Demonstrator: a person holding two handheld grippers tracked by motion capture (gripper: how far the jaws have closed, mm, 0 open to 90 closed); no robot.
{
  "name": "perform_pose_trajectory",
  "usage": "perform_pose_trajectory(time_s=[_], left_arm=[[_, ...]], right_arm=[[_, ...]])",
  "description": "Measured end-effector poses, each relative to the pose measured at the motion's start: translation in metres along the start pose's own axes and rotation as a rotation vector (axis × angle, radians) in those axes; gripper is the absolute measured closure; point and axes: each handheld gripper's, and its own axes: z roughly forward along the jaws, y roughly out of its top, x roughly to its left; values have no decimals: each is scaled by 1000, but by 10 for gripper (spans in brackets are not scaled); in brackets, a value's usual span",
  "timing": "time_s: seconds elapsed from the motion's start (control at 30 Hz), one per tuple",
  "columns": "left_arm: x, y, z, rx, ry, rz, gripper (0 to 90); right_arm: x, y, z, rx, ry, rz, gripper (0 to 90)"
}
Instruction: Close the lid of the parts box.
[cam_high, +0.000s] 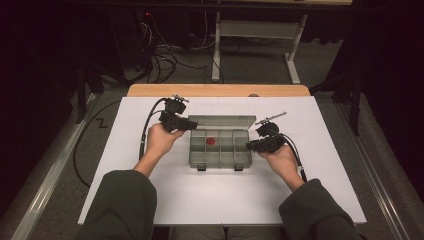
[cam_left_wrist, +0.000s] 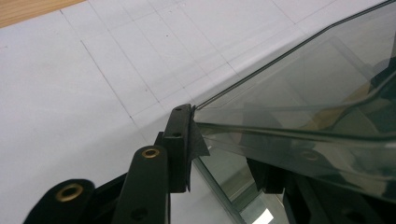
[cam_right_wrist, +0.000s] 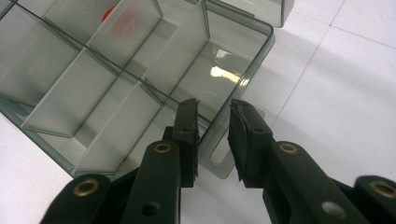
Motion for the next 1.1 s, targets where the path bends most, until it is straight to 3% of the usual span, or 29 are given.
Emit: perform_pose_trajectory(time_s=[0.3,0.47,0.6,0.8,1.1], left_arm=[[1,0,0,-1,-4,-1,630],[2,-1,1,-6,-10,-4,622],[2,-2,1,-13,-11,-1,619],[1,-5,2,-16,-12,-3,601],[0,-8,1,-22,-14,-2,588]], right_arm=[[2,-1,0,-9,-18,-28,745],[3,-1,-2,-16,-2,-38,708],[4,-1,-12,-49,12,-42,708],[-3,4,-28,-72,28,-42,831],[-10,20,-42,-125,-27,-38,861]])
